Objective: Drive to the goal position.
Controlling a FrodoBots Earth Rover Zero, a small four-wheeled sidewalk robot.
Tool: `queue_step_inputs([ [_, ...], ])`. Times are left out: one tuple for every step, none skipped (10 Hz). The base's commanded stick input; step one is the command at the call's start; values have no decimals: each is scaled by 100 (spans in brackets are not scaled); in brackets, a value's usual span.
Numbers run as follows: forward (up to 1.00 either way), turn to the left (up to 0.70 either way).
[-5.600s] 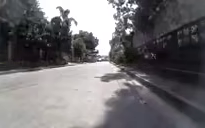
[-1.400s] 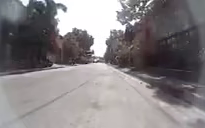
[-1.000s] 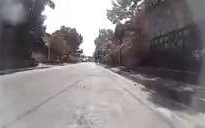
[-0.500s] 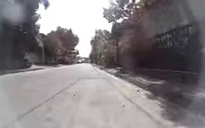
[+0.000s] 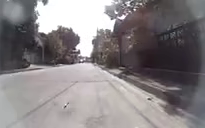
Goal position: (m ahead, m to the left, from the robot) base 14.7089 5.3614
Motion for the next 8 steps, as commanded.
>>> queue_step_inputs([
  [100,0],
  [100,0],
  [100,0],
  [100,0],
  [100,0],
  [100,0],
  [100,0],
  [100,0],
])
